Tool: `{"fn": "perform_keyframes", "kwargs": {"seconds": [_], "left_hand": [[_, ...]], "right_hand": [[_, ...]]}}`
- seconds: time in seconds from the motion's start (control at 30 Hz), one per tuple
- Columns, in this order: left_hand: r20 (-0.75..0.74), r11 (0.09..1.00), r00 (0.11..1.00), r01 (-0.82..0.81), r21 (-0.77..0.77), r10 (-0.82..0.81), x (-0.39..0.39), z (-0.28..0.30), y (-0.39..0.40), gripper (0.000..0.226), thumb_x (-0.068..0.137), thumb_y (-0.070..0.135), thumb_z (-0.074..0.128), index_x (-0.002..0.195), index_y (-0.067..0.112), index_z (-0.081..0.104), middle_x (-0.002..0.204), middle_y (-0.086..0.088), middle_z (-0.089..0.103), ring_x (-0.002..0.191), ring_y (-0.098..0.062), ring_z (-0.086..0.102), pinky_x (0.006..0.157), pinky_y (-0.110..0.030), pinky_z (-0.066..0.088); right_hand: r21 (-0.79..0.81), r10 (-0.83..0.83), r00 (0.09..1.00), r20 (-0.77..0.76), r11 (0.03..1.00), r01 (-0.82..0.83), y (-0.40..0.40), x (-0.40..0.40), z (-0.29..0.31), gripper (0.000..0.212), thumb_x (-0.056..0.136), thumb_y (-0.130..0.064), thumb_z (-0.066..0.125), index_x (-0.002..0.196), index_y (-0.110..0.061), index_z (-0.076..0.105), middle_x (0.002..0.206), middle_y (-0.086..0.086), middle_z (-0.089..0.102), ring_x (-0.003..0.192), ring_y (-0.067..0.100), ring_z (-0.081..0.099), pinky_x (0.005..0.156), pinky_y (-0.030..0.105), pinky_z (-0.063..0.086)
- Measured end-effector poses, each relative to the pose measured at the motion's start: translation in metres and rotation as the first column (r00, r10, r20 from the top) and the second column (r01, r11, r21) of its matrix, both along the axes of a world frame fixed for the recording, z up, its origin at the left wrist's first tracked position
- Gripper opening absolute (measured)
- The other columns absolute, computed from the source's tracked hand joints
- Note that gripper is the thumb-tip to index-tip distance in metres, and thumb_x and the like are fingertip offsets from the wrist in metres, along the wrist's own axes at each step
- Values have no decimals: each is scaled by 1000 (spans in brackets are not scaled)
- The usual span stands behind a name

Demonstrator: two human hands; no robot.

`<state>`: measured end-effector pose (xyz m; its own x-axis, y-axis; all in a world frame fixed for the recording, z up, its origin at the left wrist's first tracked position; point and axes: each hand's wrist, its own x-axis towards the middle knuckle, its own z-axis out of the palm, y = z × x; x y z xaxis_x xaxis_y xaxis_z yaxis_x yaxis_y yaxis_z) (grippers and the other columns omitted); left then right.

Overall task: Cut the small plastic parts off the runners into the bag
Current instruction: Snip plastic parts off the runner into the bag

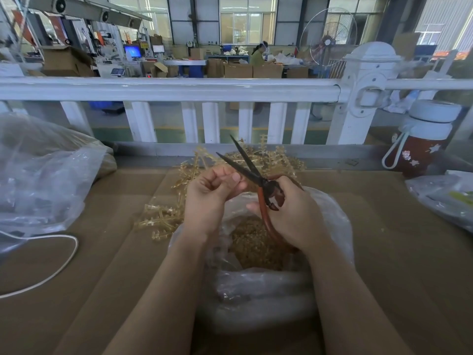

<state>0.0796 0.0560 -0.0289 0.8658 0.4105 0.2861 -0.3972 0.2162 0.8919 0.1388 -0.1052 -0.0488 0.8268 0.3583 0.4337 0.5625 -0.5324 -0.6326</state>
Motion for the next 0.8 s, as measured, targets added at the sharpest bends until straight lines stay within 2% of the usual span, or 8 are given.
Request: {"fn": "perform_keyframes", "kwargs": {"seconds": [0.13,0.27,0.63,0.8], "left_hand": [[31,999,999,-16,40,15,0,-1,2,12,92,-4,60,87,4,67,79,-5,72,77,-16,70,82,-31,59],[61,999,998,-19,43,16,-1,-2,2,10,93,-3,59,91,3,66,77,-3,72,74,-13,69,77,-27,57],[88,1000,996,-4,23,2,1,-4,3,13,92,-4,59,88,5,68,81,-5,73,79,-17,69,79,-27,57],[85,1000,996,-2,-6,3,2,-5,5,5,91,-2,61,94,-2,65,82,-8,72,78,-16,69,78,-26,57]], "right_hand": [[-80,5,997,74,997,1,-1,-1,0,55,69,-80,66,103,-38,55,95,-25,61,87,-11,52,66,9,36],[-94,6,995,97,996,4,-1,-2,0,55,70,-79,67,102,-36,56,92,-24,61,85,-9,53,65,9,36],[-110,-28,992,119,993,41,-1,-6,4,53,68,-81,66,96,-36,60,81,-29,56,76,-15,50,55,6,35],[-96,-38,992,123,994,50,-2,-5,4,57,66,-82,65,95,-33,64,79,-24,60,75,-12,52,60,7,33]]}}
